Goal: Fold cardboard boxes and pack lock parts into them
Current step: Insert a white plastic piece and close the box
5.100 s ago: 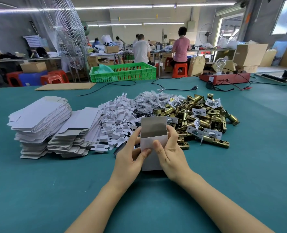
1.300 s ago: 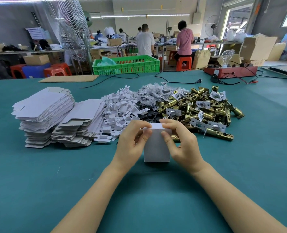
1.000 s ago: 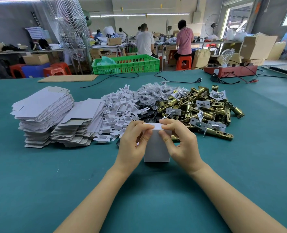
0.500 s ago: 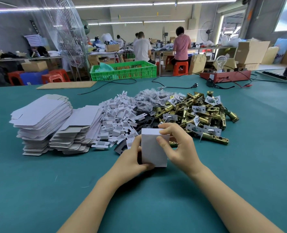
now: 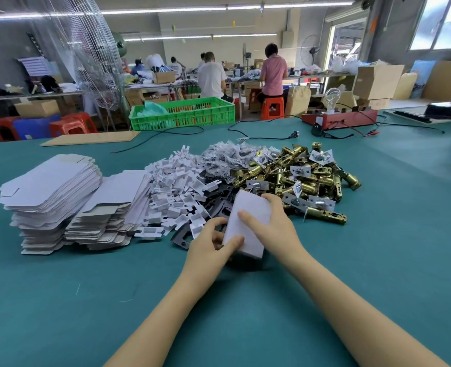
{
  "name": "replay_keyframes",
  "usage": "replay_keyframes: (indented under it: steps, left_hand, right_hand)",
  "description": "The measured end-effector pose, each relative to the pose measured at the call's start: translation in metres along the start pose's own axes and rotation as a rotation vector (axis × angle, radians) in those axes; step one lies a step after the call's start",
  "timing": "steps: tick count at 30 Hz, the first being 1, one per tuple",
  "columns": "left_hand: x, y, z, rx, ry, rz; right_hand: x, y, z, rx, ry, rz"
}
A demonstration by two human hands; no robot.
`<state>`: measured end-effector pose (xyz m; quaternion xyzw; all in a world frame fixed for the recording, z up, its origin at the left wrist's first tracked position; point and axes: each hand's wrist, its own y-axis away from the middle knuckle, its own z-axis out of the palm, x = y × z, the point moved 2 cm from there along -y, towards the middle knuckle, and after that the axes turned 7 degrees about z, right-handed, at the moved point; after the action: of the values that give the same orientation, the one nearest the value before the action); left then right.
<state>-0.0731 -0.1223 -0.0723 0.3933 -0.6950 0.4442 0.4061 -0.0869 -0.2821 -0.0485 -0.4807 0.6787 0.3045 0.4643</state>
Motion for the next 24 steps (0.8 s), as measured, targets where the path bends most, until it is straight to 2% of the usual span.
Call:
replay_keyframes:
  steps: [4, 8, 12, 16, 18, 20, 24]
  left_hand:
    - [0.008, 0.006, 0.014, 0.046, -0.014, 0.042]
    - [0.012, 0.008, 0.024, -0.044, 0.028, 0.062]
    - [0.009, 0.007, 0.022, -0.109, 0.031, 0.112]
    - [0.003, 0.003, 0.015, -0.049, 0.048, 0.035]
    - [0.003, 0.002, 0.014, -0.045, 0.072, -0.006]
    - [0.002, 0.001, 0.015, -0.046, 0.095, -0.043]
    - [0.003, 0.000, 0.015, -0.043, 0.107, -0.064]
  right_hand:
    - [-0.008, 0.005, 0.005, -0.080, 0.153, 0.131]
    - [-0.008, 0.000, -0.009, -0.062, 0.215, 0.300]
    - [-0.008, -0.008, -0.037, -0.141, 0.013, 0.445]
    - [-0.007, -0.019, -0.073, -0.184, -0.256, 0.519]
    - [-0.007, -0.025, -0.099, -0.140, -0.300, 0.492]
    - [-0.005, -0.033, -0.130, 0.010, -0.212, 0.472]
    - [0.009, -0.045, -0.181, 0.294, 0.375, 0.494]
